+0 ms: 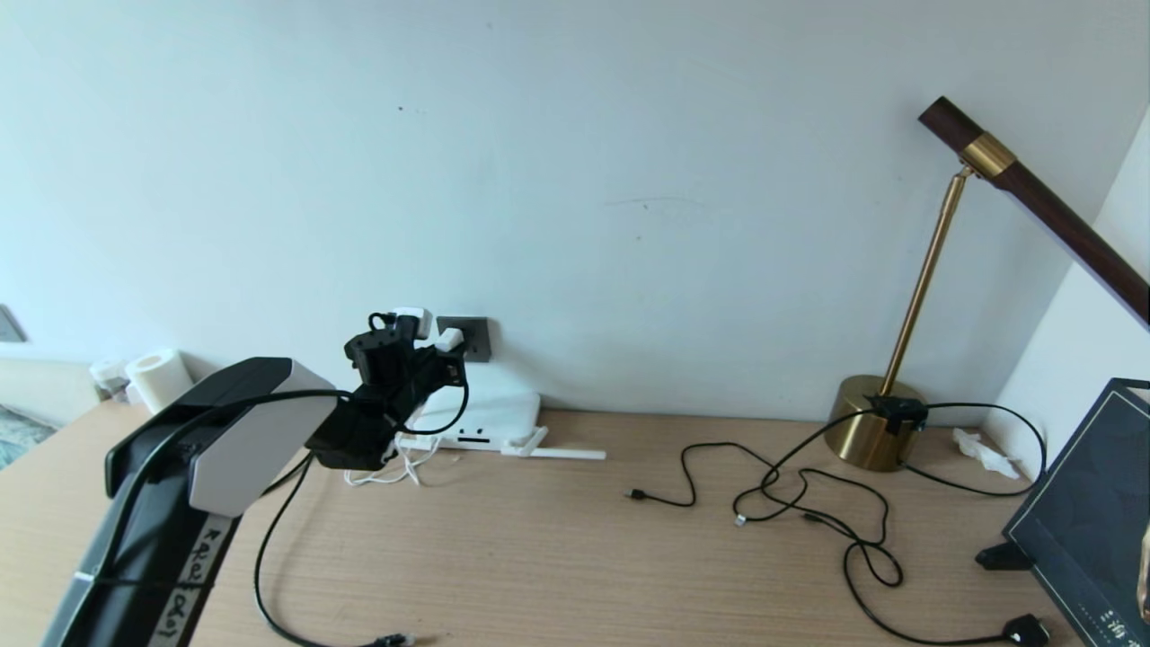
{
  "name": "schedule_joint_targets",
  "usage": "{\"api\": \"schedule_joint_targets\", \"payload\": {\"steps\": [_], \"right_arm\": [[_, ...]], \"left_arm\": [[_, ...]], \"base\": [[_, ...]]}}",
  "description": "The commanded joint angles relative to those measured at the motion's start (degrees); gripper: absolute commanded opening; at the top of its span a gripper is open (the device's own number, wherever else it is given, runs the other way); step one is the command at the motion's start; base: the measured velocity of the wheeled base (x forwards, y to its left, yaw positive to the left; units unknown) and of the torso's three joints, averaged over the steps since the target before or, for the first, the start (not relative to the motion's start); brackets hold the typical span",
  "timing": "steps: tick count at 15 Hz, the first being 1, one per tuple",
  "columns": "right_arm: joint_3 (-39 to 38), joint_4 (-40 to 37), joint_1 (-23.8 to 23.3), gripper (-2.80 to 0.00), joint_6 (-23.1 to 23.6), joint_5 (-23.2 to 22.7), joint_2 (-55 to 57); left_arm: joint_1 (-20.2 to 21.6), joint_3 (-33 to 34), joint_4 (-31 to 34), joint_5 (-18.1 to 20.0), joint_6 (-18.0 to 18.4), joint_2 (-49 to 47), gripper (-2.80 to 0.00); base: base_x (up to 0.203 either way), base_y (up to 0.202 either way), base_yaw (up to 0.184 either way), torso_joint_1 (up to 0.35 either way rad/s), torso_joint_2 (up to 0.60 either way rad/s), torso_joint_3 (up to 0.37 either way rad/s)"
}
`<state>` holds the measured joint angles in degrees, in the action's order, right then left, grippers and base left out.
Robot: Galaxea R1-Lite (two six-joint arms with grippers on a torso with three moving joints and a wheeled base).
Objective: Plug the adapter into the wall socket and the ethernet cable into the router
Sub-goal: Plug plug into socket
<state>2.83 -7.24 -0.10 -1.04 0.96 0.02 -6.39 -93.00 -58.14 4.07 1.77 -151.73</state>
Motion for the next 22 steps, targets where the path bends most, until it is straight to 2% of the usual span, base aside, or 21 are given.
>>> {"api": "schedule_joint_targets", "payload": {"steps": [1,6,22], "right_arm": [[0.0,-0.1,0.0,-2.8,0.0,0.0,0.0],[0.0,-0.1,0.0,-2.8,0.0,0.0,0.0],[0.0,-0.1,0.0,-2.8,0.0,0.0,0.0]], "left_arm": [[-0.1,-1.4,-0.1,-0.2,0.0,-0.7,-2.8],[-0.3,-5.4,0.4,-0.4,0.0,-3.1,-2.8],[-0.4,-6.4,0.9,-2.0,0.0,-2.9,-2.8]], "base": [[0.0,0.0,0.0,0.0,0.0,0.0],[0.0,0.0,0.0,0.0,0.0,0.0],[0.0,0.0,0.0,0.0,0.0,0.0]]}}
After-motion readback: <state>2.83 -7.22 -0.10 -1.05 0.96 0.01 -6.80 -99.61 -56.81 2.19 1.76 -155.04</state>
